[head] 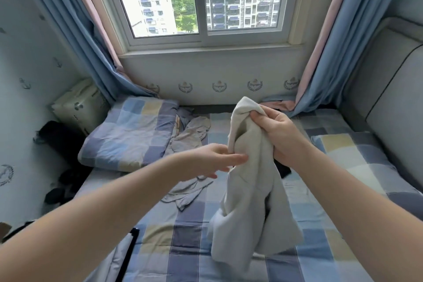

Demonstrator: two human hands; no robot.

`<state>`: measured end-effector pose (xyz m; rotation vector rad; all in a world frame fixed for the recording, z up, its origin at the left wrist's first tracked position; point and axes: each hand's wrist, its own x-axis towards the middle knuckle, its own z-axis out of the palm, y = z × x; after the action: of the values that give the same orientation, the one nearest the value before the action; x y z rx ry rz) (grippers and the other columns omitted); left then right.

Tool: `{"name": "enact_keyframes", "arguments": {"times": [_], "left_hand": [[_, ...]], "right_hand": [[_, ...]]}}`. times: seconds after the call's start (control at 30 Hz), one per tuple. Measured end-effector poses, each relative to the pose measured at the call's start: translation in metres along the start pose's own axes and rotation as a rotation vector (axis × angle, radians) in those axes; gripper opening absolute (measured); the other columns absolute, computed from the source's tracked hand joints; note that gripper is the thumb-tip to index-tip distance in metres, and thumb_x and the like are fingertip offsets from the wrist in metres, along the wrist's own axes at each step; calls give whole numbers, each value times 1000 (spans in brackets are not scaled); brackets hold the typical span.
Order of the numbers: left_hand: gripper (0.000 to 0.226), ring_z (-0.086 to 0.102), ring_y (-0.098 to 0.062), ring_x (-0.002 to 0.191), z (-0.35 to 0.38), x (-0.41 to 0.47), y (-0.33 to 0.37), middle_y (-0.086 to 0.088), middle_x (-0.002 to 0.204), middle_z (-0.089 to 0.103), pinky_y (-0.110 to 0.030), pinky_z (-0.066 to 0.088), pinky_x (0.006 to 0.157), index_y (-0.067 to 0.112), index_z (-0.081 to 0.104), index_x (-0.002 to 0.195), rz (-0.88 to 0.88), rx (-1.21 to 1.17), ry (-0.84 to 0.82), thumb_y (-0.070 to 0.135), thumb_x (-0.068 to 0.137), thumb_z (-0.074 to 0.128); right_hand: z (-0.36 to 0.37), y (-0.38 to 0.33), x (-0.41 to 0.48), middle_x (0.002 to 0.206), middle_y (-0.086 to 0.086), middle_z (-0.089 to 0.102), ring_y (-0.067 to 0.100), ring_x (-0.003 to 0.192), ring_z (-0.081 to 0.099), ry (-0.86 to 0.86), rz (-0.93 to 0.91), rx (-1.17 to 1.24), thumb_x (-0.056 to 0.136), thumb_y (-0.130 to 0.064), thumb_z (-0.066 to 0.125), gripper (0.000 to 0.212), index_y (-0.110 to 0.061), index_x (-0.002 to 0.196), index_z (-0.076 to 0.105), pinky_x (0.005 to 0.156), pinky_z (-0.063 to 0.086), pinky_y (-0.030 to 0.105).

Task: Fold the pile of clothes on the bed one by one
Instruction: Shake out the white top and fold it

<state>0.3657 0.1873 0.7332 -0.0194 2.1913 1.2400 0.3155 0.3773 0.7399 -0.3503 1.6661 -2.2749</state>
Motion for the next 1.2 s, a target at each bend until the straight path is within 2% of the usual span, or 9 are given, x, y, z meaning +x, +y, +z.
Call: {"name": "enact_keyframes", "arguments": {"times": [0.1, 0.17, 0.3, 0.47, 0.63, 0.87, 0.93, 1.07, 1.2], "left_hand": [[33, 67, 6, 94, 13, 7, -10, 17, 113, 70, -14, 49, 77, 39, 63, 110, 111, -151, 79, 57, 84, 72], [43, 67, -2, 100, 15, 11, -17, 14, 116, 71, -27, 52, 89, 38, 65, 111, 103, -182, 53, 60, 76, 76], [13, 68, -13, 109, 31, 13, -20, 2, 112, 73, -34, 49, 96, 23, 67, 99, 111, -158, 74, 35, 94, 70], [94, 54, -14, 127, 41, 18, -14, 2, 142, 54, -29, 43, 96, 27, 37, 150, 64, -253, 59, 54, 72, 83], [16, 60, -15, 69, 51, 23, -17, -4, 79, 62, -33, 50, 74, 13, 63, 93, 106, -227, 194, 28, 95, 70], [25, 43, -17, 65, 19, 9, -12, -1, 71, 48, -30, 33, 60, 17, 50, 80, 262, -186, 552, 23, 104, 53], [25, 39, -12, 61, 12, 5, 4, 2, 68, 44, -29, 32, 57, 17, 49, 79, 348, -134, 635, 21, 104, 53], [24, 40, -11, 60, 3, -7, 40, 1, 69, 45, -28, 34, 54, 17, 52, 78, 495, -351, 681, 21, 101, 56], [24, 44, -14, 64, 9, -18, 66, -2, 72, 47, -28, 39, 58, 18, 54, 76, 562, -451, 629, 24, 99, 58]], "right_hand": [[1, -3, 2, 84, 4, 74, 14, 73, 70, 48, 11, 44, 104, -16, 51, 23, -17, 100, 73, 65, 59, 27], [-2, -9, 3, 85, 3, 74, 14, 74, 70, 77, 18, 65, 104, -17, 50, 22, -16, 105, 71, 67, 59, 27], [-14, -18, 3, 95, 4, 74, 16, 82, 69, 170, -3, 64, 105, -18, 50, 23, -13, 115, 69, 74, 59, 30], [-20, -18, 6, 113, 14, 69, 23, 94, 66, 242, 0, 94, 105, -21, 50, 31, -8, 130, 63, 86, 58, 40], [-16, -16, 5, 99, 7, 73, 17, 85, 70, 283, -19, 83, 105, -19, 51, 25, -11, 122, 67, 86, 58, 39], [-29, -2, -2, 111, 15, 70, 28, 101, 65, 360, 26, -65, 104, -12, 51, 29, -5, 130, 62, 80, 55, 36], [-23, 3, -14, 133, 17, 62, 20, 107, 60, 290, 39, -112, 103, -8, 52, 42, -9, 145, 48, 80, 54, 29], [-4, 24, -56, 151, -17, 38, -4, 131, 42, 162, -38, -454, 85, -32, 79, 88, -32, 155, 26, 103, 39, 19], [20, 68, -68, 111, -6, 72, 11, 103, 69, -51, 189, -461, 88, -14, 76, 40, -21, 124, 60, 77, 56, 19]]}}
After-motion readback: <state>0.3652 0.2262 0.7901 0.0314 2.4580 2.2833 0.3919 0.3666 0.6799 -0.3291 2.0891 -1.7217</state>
